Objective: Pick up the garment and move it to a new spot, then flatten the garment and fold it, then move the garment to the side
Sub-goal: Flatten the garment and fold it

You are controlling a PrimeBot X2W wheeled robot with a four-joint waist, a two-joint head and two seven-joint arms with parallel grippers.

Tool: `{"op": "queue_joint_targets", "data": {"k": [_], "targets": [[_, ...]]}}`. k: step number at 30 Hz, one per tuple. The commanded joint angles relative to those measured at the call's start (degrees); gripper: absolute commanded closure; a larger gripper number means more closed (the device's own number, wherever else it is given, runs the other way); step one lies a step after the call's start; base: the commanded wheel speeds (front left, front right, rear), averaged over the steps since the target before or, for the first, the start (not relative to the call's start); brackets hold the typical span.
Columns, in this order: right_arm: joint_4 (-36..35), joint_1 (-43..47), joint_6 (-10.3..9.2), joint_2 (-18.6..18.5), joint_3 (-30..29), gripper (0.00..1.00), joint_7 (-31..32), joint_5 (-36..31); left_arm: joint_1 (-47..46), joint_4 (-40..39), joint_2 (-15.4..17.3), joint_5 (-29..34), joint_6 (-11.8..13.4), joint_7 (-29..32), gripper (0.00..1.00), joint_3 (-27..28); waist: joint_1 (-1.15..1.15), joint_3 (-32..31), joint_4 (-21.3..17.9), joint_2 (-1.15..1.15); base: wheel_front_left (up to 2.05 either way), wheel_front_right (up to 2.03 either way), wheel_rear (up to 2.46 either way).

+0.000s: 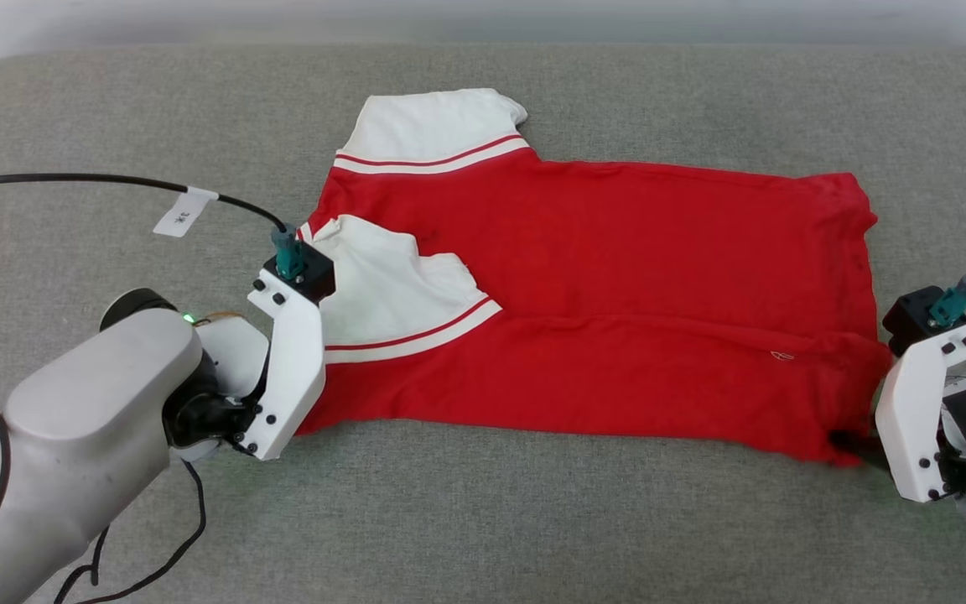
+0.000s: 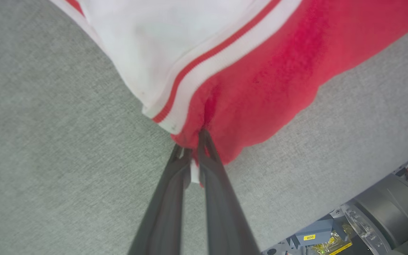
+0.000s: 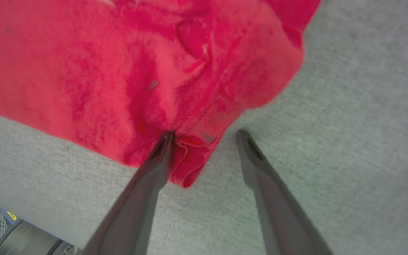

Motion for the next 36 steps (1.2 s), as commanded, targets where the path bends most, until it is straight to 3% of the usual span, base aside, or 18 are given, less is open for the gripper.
{"op": "queue_joint_targets", "data": {"k": [1,9,19,24,29,30,31,36], "targets": [[1.81,1.93,-0.03,3.18,3.15,1.0,-0.75,0.49,0.59,0.16,0.03,-0.21,-0.05,-0.25,1.0,-0.22,0.01,-0.21,-0.18,0.0,0.0,0.0,0.0],[-3.09,0.15,-0.03,-4.78,5.03,1.0,-6.43,2.1,4.05,-0.16,1.79,-2.44,-0.05,-1.78,1.0,-0.8,0.01,-6.24,-0.55,0.0,0.0,0.0,0.0],[-11.98,9.13,-0.05,-14.6,6.35,1.0,-8.15,6.56,11.61,-6.93,5.81,-4.95,-0.04,-0.81,1.0,-1.28,0.01,-12.02,-0.47,0.0,0.0,0.0,0.0],[-13.39,14.13,-0.06,-16.04,4.93,1.0,-7.87,7.47,15.28,-8.62,6.86,-4.86,-0.04,-0.66,1.0,-1.38,0.01,-11.24,-0.58,0.0,0.0,0.0,0.0],[-10.72,16.12,-0.06,-13.06,4.69,1.0,-6.68,5.36,16.56,-7.0,5.8,-3.98,0.68,-1.59,1.0,-1.39,0.01,-9.95,-0.97,0.0,0.0,0.0,0.0],[-10.35,16.24,-0.06,-12.6,4.56,0.22,-6.51,4.87,15.97,-6.5,5.47,-3.27,0.74,-2.21,0.33,-1.35,0.01,-9.82,-0.92,0.0,0.0,0.0,0.0],[-10.06,16.06,-0.06,-12.04,4.11,0.0,-7.0,4.28,15.5,-5.94,5.21,-3.11,0.72,-2.72,0.0,-1.1,0.01,-9.77,-0.87,0.0,0.0,0.0,0.0],[-10.83,15.22,-0.04,-11.19,1.34,0.0,-10.56,1.81,13.59,-5.09,5.37,-3.73,0.41,-4.48,0.0,0.63,0.01,-11.28,-1.07,0.0,0.0,0.0,0.0]]}}
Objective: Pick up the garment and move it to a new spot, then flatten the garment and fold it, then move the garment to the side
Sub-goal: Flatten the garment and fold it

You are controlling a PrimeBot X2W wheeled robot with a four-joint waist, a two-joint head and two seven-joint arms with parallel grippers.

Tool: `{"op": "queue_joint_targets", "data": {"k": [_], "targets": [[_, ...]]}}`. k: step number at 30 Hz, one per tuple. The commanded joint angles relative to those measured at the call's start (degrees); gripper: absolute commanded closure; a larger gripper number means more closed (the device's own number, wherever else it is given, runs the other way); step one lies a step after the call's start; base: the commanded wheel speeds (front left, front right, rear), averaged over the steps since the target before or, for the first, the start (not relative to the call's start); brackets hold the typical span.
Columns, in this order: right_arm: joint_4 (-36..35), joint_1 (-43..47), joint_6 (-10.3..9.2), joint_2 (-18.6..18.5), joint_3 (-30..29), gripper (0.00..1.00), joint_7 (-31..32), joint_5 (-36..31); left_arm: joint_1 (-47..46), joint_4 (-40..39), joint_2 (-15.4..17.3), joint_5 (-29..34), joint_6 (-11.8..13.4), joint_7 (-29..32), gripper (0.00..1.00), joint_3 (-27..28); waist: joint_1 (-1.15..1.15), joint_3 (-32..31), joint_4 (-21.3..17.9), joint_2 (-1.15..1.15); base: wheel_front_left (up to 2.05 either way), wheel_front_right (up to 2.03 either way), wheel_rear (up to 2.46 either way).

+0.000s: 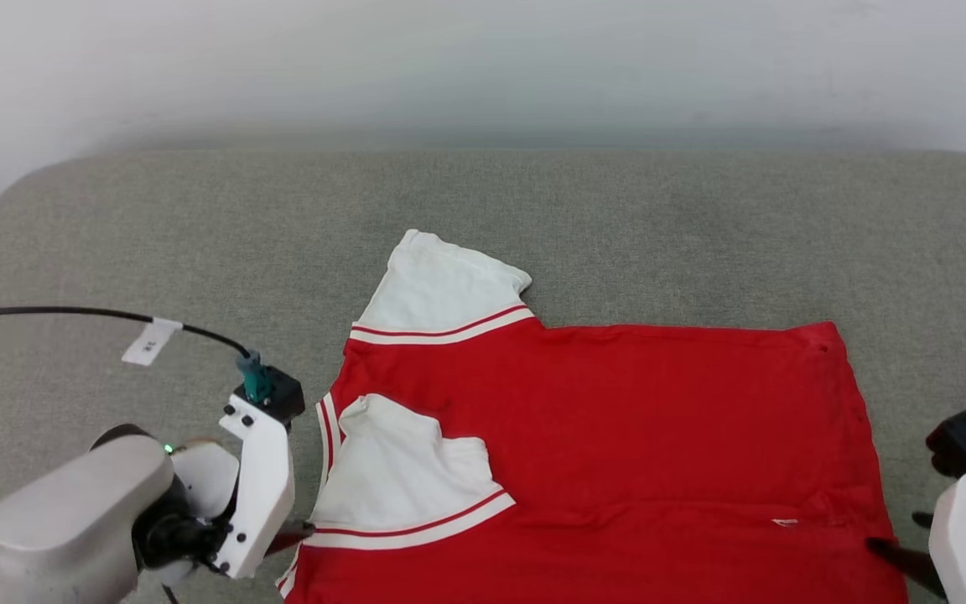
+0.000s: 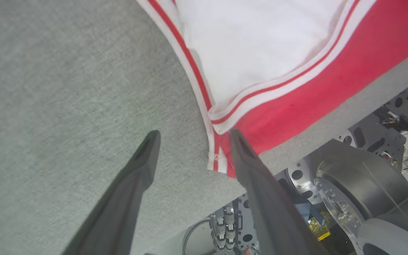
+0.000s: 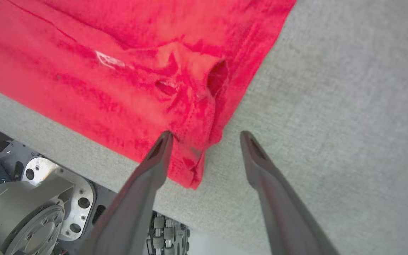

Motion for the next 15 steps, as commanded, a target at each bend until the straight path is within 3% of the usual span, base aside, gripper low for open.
{"op": "queue_joint_targets", "data": {"k": [1,8,15], "targets": [[-0.75,-0.24,-0.07,-0.51,-1.65,0.0,-2.38,-1.49,-1.68,-0.03,0.17,-0.29,-0.14,-0.83,0.0,1.14,0.0,-1.04,0.0,0.0,0.0,0.0,0.0],[-4.89,0.71,-0.06,2.07,-11.62,0.0,-16.51,-10.18,-7.98,3.19,-1.64,2.96,0.17,-8.64,0.0,5.42,0.0,-2.31,-0.79,0.0,0.0,0.0,0.0],[-13.36,3.85,-0.06,13.11,-26.22,0.0,-29.57,-25.12,-15.1,9.74,-5.47,6.31,0.68,-13.74,0.0,8.09,0.0,0.82,-3.43,0.0,0.0,0.0,0.0]]}}
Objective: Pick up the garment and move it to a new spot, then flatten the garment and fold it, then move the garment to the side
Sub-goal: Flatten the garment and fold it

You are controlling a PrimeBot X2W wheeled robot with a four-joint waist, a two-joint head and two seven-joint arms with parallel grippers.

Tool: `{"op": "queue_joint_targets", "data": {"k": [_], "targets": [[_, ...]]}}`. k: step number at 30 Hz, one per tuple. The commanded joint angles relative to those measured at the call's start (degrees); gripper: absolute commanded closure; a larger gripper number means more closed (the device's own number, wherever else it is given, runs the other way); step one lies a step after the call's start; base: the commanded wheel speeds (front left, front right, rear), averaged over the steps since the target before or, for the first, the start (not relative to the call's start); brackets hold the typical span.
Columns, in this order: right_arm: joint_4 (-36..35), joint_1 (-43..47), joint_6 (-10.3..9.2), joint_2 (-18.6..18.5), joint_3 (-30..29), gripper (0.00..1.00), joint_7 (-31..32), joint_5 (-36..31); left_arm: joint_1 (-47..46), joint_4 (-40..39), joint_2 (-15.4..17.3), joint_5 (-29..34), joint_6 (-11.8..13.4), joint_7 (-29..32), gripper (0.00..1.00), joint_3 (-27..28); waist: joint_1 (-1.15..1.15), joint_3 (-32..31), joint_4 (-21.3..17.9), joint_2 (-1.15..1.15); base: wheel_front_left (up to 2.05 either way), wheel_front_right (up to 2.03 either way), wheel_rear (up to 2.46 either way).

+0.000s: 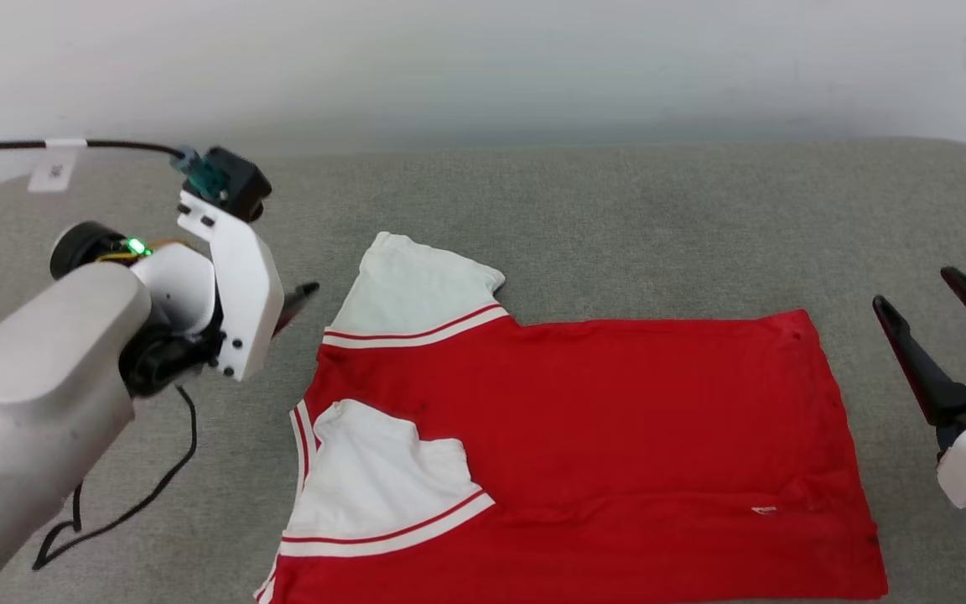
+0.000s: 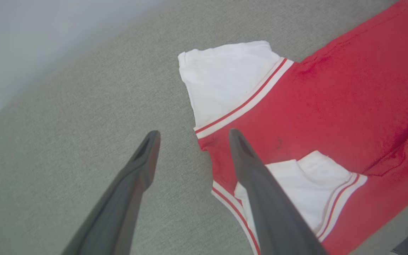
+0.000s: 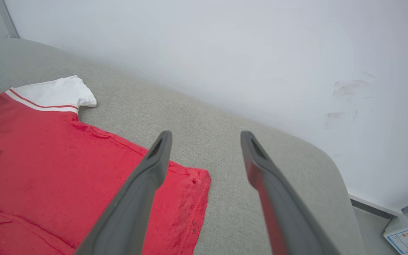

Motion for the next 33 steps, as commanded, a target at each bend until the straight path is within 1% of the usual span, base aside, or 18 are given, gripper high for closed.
{"op": "queue_joint_targets", "data": {"k": [1,5,6,10,13,15,18,25,29,33], "targets": [[-2.98,2.43,-0.06,4.07,-3.62,0.0,-2.3,-3.87,-2.47,1.82,-1.24,0.67,0.4,-0.87,0.0,0.81,0.0,2.07,-1.43,0.0,0.0,0.0,0.0],[-10.61,5.57,-0.05,11.54,-9.26,0.0,-7.1,-11.16,-7.18,5.97,-3.33,1.74,0.56,-1.28,0.0,1.68,0.0,5.48,-3.25,0.0,0.0,0.0,0.0],[-10.61,5.57,-0.05,11.54,-9.26,0.0,-7.1,-11.16,-7.18,5.97,-3.33,1.74,0.56,-1.28,0.0,1.68,0.0,5.48,-3.25,0.0,0.0,0.0,0.0],[-16.7,8.56,-0.05,18.36,-12.23,0.0,-10.59,-16.2,-12.01,10.52,-5.19,1.59,0.99,-0.63,0.0,3.0,0.0,9.47,-5.06,0.0,0.0,0.0,0.0],[-18.93,9.83,-0.05,22.11,-13.07,0.0,-11.7,-17.43,-15.34,13.69,-6.45,1.2,0.85,1.41,0.0,3.49,0.0,12.73,-6.51,0.0,0.0,0.0,0.0],[-19.61,10.26,-0.05,23.64,-12.79,0.0,-12.18,-17.63,-17.61,15.39,-6.84,0.93,0.68,3.56,0.0,3.57,0.0,14.94,-7.54,0.0,0.0,0.0,0.0],[-19.86,9.85,-0.05,24.99,-12.09,0.0,-12.92,-17.74,-20.6,17.8,-7.46,-0.04,0.51,7.63,0.0,3.76,0.0,17.89,-8.96,0.0,0.0,0.0,0.0],[-17.82,6.31,-0.05,25.97,-10.12,0.0,-14.54,-17.67,-25.37,22.2,-7.85,-1.22,0.16,20.39,0.0,1.78,0.0,23.33,-11.91,0.0,0.0,0.0,0.0],[-16.49,5.42,-0.05,26.08,-9.47,0.0,-15.27,-17.81,-25.11,23.27,-7.53,-0.88,-0.1,24.41,0.0,0.12,0.0,24.78,-12.83,0.0,0.0,0.0,0.0],[-15.41,4.99,-0.05,25.73,-9.8,0.0,-15.87,-17.59,-22.76,23.41,-7.3,-0.4,-0.44,26.05,0.0,-2.04,0.0,25.26,-12.96,0.0,0.0,0.0,0.0]]}}
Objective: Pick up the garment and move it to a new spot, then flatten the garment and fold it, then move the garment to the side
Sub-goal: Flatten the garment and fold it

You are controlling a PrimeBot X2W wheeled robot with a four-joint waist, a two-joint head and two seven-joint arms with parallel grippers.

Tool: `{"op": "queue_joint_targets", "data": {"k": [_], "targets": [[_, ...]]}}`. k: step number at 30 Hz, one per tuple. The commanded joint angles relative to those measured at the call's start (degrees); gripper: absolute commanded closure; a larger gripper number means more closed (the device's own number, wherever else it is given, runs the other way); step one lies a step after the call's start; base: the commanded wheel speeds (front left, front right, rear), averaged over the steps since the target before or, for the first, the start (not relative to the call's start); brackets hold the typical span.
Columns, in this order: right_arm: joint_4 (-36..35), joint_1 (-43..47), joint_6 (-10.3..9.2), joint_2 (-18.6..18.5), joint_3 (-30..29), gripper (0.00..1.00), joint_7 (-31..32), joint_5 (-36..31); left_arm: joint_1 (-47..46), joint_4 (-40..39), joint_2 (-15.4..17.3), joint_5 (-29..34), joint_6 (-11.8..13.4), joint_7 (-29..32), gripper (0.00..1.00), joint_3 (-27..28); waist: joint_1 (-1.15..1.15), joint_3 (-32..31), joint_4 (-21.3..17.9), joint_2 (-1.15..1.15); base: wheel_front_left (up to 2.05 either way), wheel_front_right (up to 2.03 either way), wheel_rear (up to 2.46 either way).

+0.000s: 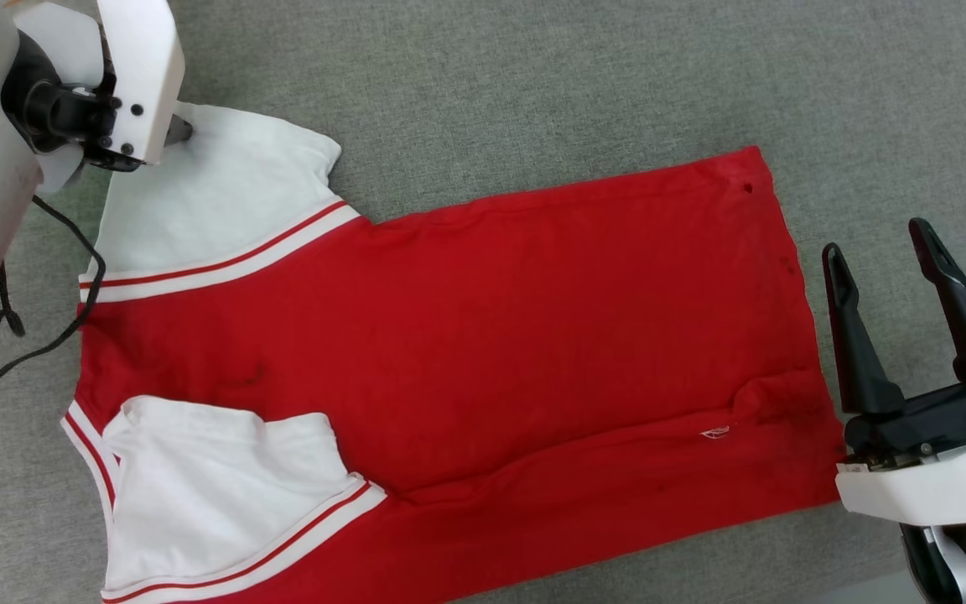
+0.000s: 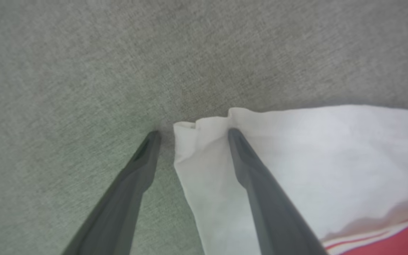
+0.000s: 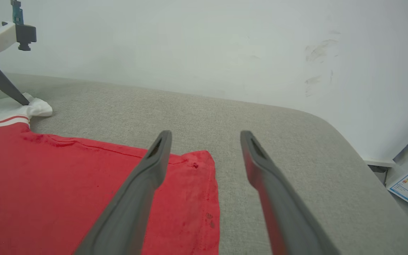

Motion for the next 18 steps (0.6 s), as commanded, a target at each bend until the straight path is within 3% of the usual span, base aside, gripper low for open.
{"op": "queue_joint_targets", "data": {"k": [1,2,3,8,12,18], "targets": [[0.27,-0.98,-0.07,-0.14,-0.16,0.0,-0.38,0.31,3.4,0.65,-0.24,0.04,-0.15,0.91,0.0,-1.65,0.0,0.17,-0.08,0.0,0.0,0.0,0.0],[0.37,-1.2,-0.07,-0.2,-0.31,0.0,-0.31,0.38,3.84,0.55,-0.19,-0.06,-0.2,0.87,0.44,-1.86,0.0,0.17,-0.01,0.0,0.0,0.0,0.0],[0.43,-1.43,-0.07,-0.33,-0.44,0.0,-0.15,0.42,4.21,0.44,-0.19,-0.33,-0.23,0.78,1.0,-1.88,0.0,0.09,0.08,0.0,0.0,0.0,0.0],[0.19,-3.03,-0.07,-1.91,-2.11,0.0,0.83,-0.04,3.55,-0.98,0.5,0.13,-0.42,-1.25,1.0,-2.11,0.0,-1.77,1.19,0.0,0.0,0.0,0.0],[-0.74,-6.15,-0.06,-5.6,-3.26,0.0,3.48,-0.4,2.65,-4.02,0.39,0.1,-0.53,-3.94,1.0,-2.61,0.0,-4.47,2.82,0.0,0.0,0.0,0.0],[0.34,-13.03,-0.07,-15.59,-1.58,0.0,15.29,2.31,3.67,-11.33,1.44,-0.87,-0.53,-6.65,1.0,-4.67,0.0,-7.84,6.15,0.0,0.0,0.0,0.0]]}}
